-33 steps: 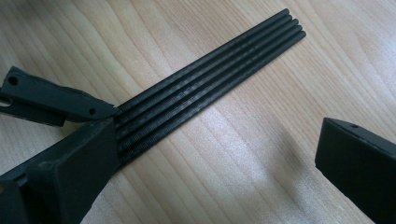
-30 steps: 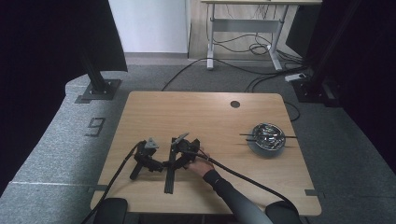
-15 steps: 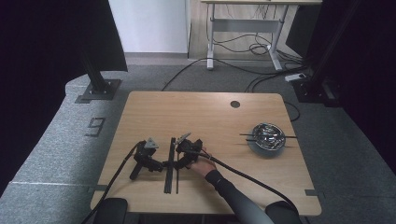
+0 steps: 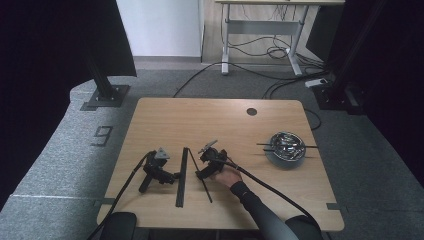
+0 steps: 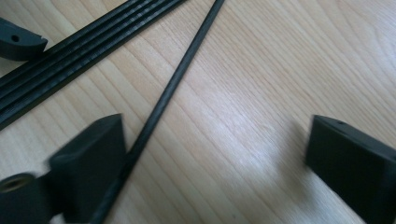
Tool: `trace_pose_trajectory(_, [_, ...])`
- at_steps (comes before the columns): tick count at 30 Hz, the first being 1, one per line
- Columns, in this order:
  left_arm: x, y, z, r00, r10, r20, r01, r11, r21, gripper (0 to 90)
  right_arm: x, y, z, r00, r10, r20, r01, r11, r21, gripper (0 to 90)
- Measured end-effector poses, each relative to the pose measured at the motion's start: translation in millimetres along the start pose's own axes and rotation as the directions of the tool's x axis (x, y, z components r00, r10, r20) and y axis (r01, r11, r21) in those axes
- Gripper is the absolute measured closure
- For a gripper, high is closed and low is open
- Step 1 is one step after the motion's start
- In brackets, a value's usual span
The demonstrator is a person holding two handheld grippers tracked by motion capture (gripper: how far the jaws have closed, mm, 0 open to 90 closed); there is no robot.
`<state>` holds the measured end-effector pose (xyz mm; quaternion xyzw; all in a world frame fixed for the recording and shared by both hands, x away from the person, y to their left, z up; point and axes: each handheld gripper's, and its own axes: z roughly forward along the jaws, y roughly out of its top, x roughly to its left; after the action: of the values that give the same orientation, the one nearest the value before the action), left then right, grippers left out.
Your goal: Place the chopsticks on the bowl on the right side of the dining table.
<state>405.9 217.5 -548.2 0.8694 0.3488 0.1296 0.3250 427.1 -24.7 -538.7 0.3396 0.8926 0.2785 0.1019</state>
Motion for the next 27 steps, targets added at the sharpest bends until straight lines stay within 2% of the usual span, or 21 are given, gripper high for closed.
trace_pose_trajectory(3, [0.0,0.0,0.0,1.0000,0.000,0.000,0.000,1.0000,0.000,0.0,-2.5,-1.4,-5.5,1.0000,-0.002,-0.001,0.002,1.000,-0.005,22.7])
trace_pose_trajectory(5, [0.0,0.1,-0.1,1.0000,-0.001,0.000,0.001,1.0000,0.001,0.0,-4.0,-2.1,-8.6,0.9999,-0.012,-0.009,0.012,1.000,-0.010,36.4])
trace_pose_trajectory(9, [0.0,0.1,-0.1,1.0000,-0.001,0.000,0.001,1.0000,0.001,0.0,-7.0,-3.4,-14.3,0.9998,-0.016,-0.008,0.016,1.000,0.004,55.8])
trace_pose_trajectory(13, [-0.1,0.1,-0.1,1.0000,-0.001,0.000,0.001,1.0000,0.001,0.0,-10.8,-5.1,-18.7,0.9999,-0.016,0.004,0.016,0.999,0.028,69.6])
trace_pose_trajectory(19, [-0.1,0.1,-0.1,1.0000,-0.001,0.000,0.001,1.0000,0.001,0.0,-18.2,-10.1,-24.3,0.9994,-0.012,0.032,0.010,0.999,0.051,82.3])
trace_pose_trajectory(27, [0.0,0.1,-0.1,1.0000,0.000,0.000,0.000,1.0000,0.001,0.0,-28.7,-18.1,-30.3,0.9989,0.021,0.043,-0.024,0.998,0.063,85.4])
